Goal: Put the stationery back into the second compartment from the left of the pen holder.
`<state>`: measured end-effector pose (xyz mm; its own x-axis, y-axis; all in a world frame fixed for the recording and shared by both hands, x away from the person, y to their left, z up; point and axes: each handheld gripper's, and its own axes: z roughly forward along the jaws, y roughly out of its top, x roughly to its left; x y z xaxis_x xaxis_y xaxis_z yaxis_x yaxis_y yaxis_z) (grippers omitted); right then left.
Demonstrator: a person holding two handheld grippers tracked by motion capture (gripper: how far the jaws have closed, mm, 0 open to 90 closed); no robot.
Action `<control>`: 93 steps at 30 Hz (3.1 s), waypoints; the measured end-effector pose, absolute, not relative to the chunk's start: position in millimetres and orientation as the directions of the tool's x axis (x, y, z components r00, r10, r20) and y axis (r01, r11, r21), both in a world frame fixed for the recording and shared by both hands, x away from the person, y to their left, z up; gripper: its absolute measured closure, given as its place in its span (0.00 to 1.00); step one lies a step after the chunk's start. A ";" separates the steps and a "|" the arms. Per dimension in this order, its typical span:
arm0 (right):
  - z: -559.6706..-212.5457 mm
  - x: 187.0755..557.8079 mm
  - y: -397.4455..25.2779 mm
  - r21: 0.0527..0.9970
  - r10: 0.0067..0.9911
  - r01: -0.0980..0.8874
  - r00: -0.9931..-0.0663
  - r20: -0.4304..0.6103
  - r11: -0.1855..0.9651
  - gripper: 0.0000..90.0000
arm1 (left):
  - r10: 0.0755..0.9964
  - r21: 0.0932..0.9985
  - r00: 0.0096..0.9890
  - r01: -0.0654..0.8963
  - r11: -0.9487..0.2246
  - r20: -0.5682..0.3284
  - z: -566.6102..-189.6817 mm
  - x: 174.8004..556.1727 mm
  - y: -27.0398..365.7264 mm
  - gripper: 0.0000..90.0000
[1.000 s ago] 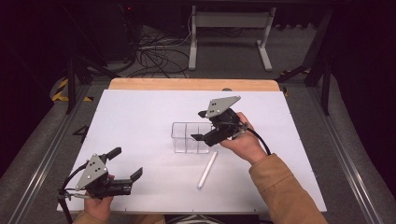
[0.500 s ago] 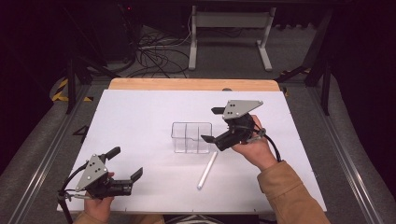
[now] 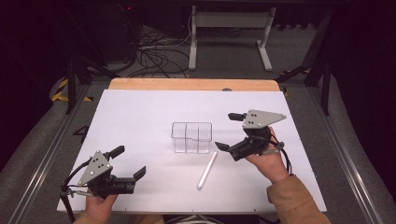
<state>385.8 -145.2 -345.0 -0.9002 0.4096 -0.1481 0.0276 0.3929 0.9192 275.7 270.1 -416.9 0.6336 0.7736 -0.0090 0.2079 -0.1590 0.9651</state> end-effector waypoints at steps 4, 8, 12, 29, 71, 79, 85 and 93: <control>-360.9 375.7 -161.6 0.937 0.437 0.050 -0.892 -0.114 0.346 0.01 | 0.778 0.960 0.627 0.235 -0.152 -0.030 -412.2 277.5 264.0 0.02; -376.6 364.7 -172.3 0.938 0.468 0.067 -0.877 -0.107 0.340 0.01 | 0.767 0.953 0.639 0.260 -0.157 -0.048 -407.6 280.0 258.4 0.03; -390.4 356.3 -184.7 0.960 0.505 0.078 -0.860 -0.071 0.268 0.02 | 0.750 0.944 0.660 0.279 -0.178 -0.053 -403.6 283.3 252.1 0.04; -430.1 337.7 -223.7 0.965 0.608 0.158 -0.794 0.000 0.207 0.02 | 0.678 0.916 0.734 0.301 -0.263 -0.046 -385.2 299.1 206.4 0.04; -428.1 337.1 -230.8 0.972 0.576 0.137 -0.818 0.001 0.192 0.05 | 0.637 0.775 0.762 0.469 -0.423 -0.114 -381.5 324.9 114.2 0.15; -426.5 335.9 -234.4 0.973 0.575 0.137 -0.818 0.005 0.186 0.05 | 0.636 0.735 0.764 0.493 -0.467 -0.108 -393.4 334.4 95.6 0.18; -426.3 335.4 -235.1 0.973 0.571 0.135 -0.821 0.005 0.186 0.05 | 0.645 0.691 0.753 0.536 -0.485 -0.130 -399.4 342.3 86.4 0.21; -426.4 334.5 -235.6 0.973 0.566 0.136 -0.825 0.007 0.186 0.05 | 0.656 0.644 0.739 0.578 -0.501 -0.152 -405.7 348.7 75.3 0.24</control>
<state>334.5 -235.6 -426.4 -0.8245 0.5658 0.0069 0.1357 0.1858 0.9732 348.7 75.3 -405.7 0.7393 0.6560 -0.1522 0.5775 -0.5013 0.6443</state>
